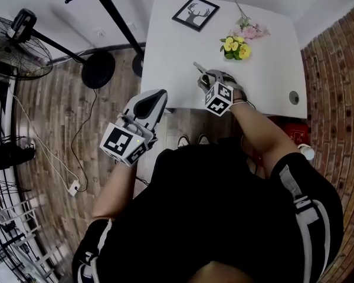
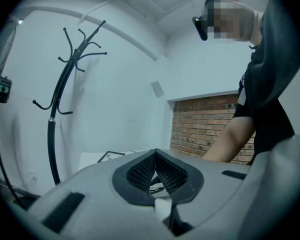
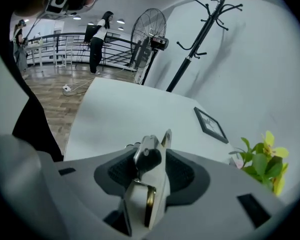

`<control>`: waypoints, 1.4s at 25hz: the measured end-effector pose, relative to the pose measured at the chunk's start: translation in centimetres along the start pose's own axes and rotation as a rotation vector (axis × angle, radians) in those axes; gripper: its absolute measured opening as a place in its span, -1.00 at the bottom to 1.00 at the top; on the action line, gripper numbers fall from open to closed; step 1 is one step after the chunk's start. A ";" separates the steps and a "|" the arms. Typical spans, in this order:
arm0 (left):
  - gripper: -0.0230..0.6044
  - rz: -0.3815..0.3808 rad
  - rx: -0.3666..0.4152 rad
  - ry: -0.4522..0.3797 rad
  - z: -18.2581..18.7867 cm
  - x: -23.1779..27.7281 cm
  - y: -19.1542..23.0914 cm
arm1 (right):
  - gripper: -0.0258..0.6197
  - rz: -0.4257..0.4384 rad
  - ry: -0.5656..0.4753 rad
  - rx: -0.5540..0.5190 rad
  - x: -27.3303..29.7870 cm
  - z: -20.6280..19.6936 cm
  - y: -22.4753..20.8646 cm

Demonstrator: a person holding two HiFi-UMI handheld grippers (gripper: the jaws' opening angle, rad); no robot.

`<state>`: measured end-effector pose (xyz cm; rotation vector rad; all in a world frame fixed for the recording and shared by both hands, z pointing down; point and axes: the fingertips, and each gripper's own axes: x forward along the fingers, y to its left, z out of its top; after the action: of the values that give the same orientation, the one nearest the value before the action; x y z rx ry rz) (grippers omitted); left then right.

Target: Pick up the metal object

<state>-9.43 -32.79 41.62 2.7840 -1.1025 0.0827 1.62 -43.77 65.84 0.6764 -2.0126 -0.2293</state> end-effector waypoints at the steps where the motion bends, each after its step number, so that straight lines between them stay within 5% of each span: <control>1: -0.90 -0.001 0.000 0.002 0.0 0.0 0.0 | -0.44 -0.007 0.001 -0.003 0.1 0.0 -0.1; 9: -0.90 0.000 0.005 0.012 -0.1 0.0 -0.3 | -0.58 -0.056 0.001 -0.024 -0.2 -0.3 -0.8; 17: -0.90 -0.022 0.013 -0.003 0.2 0.5 -0.9 | -0.65 -0.090 -0.123 0.163 -3.7 0.8 -3.2; 26: -0.90 -0.076 0.036 -0.043 1.5 2.3 -2.5 | -0.65 -0.076 -0.476 0.538 -13.1 4.1 -5.8; 35: -0.90 -0.095 0.057 -0.072 3.1 4.0 -3.0 | -0.65 -0.054 -0.853 0.703 -25.0 5.9 -7.4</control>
<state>-4.53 -33.82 38.64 2.9063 -0.9969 0.0040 8.86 -36.86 41.06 1.2096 -2.9332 0.2254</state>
